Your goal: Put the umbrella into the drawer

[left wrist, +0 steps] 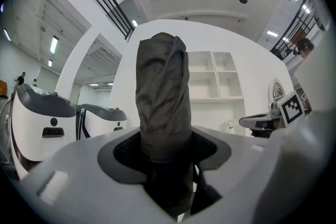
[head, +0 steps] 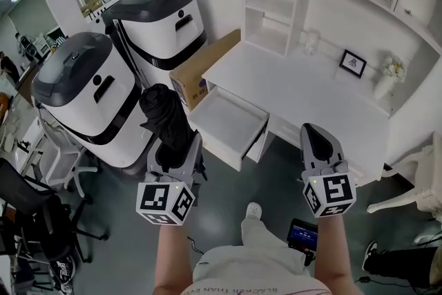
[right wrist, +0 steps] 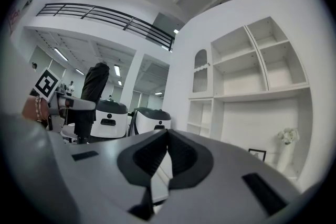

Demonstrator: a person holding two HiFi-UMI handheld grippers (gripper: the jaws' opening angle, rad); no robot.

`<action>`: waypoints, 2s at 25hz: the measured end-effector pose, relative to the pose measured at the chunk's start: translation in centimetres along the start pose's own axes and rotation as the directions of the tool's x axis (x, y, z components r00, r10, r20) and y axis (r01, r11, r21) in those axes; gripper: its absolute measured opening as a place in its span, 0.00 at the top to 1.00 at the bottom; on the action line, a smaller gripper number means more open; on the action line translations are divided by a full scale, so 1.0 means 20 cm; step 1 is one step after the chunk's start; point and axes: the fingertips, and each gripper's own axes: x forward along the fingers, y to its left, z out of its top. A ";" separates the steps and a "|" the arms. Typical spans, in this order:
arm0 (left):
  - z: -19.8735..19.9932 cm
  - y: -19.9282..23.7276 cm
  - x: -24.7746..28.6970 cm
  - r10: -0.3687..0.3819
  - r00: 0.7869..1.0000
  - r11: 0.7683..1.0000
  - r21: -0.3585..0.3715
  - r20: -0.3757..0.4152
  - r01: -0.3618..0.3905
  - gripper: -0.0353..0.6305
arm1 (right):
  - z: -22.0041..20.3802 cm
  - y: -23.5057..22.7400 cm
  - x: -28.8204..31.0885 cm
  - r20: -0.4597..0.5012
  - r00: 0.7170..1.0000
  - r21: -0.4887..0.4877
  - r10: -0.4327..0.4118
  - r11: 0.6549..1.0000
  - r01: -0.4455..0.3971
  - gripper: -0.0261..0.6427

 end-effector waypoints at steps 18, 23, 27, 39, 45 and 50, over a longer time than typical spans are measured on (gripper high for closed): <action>-0.13 0.01 0.86 0.035 0.998 0.999 -0.009 -0.052 -0.036 0.57 | -0.22 -0.55 0.67 -0.044 0.998 0.039 0.047 0.998 -0.045 0.95; -0.18 0.01 0.98 0.037 0.997 0.999 -0.010 -0.074 -0.038 0.57 | -0.28 -0.60 0.79 -0.065 0.996 0.052 0.067 0.997 -0.064 0.95; -0.23 0.04 1.04 0.039 0.995 0.999 -0.030 -0.097 -0.042 0.57 | -0.32 -0.60 0.86 -0.082 0.993 0.057 0.081 0.995 -0.077 0.95; -0.53 0.21 1.28 0.004 0.971 0.986 -0.163 -0.238 -0.044 0.57 | -0.48 -0.60 1.09 -0.176 0.983 0.079 0.054 0.996 -0.041 0.95; -0.73 0.31 1.37 -0.022 0.943 0.969 -0.240 -0.332 -0.062 0.57 | -0.57 -0.54 1.20 -0.232 0.971 0.086 0.059 0.995 -0.040 0.95; -0.91 0.37 1.41 -0.035 0.908 0.947 -0.304 -0.417 -0.103 0.57 | -0.62 -0.50 1.28 -0.270 0.961 0.083 0.065 0.996 -0.044 0.95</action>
